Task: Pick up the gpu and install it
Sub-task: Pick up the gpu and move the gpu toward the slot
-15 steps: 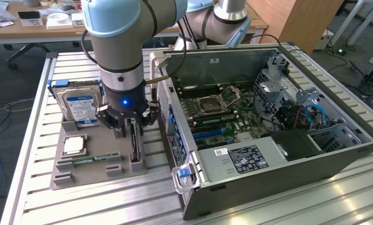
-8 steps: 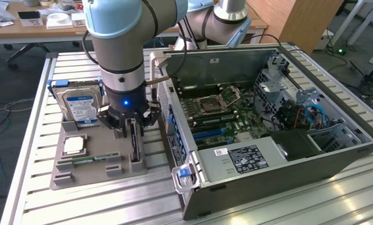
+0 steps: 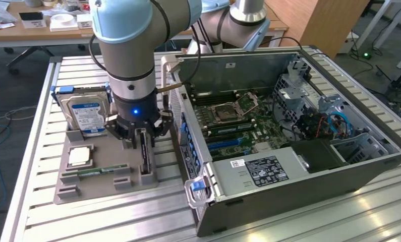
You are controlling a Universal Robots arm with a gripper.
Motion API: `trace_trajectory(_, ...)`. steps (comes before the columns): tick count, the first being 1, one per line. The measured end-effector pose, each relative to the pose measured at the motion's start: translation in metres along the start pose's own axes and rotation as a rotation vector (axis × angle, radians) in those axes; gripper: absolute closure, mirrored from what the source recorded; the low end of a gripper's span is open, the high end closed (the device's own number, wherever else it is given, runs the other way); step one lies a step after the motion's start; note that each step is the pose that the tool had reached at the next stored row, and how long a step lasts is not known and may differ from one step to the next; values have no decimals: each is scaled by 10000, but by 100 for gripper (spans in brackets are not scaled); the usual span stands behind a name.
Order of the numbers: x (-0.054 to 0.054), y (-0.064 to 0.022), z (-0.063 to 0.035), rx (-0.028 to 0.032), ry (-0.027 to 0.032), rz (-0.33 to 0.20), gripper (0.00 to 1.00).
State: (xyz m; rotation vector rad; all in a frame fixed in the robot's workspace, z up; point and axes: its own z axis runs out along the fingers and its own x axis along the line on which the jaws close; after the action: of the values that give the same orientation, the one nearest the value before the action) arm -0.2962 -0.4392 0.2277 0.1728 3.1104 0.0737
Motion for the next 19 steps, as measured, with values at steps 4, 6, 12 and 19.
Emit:
trace_trajectory(4, 11, -1, 0, 0, 0, 0, 53)
trace_trajectory(6, 12, -1, 0, -1, -1, -1, 53)
trace_trajectory(12, 4, -1, 0, 2, 0, 1, 53)
trace_trajectory(19, -3, 0, 0, 2, 0, 0, 53)
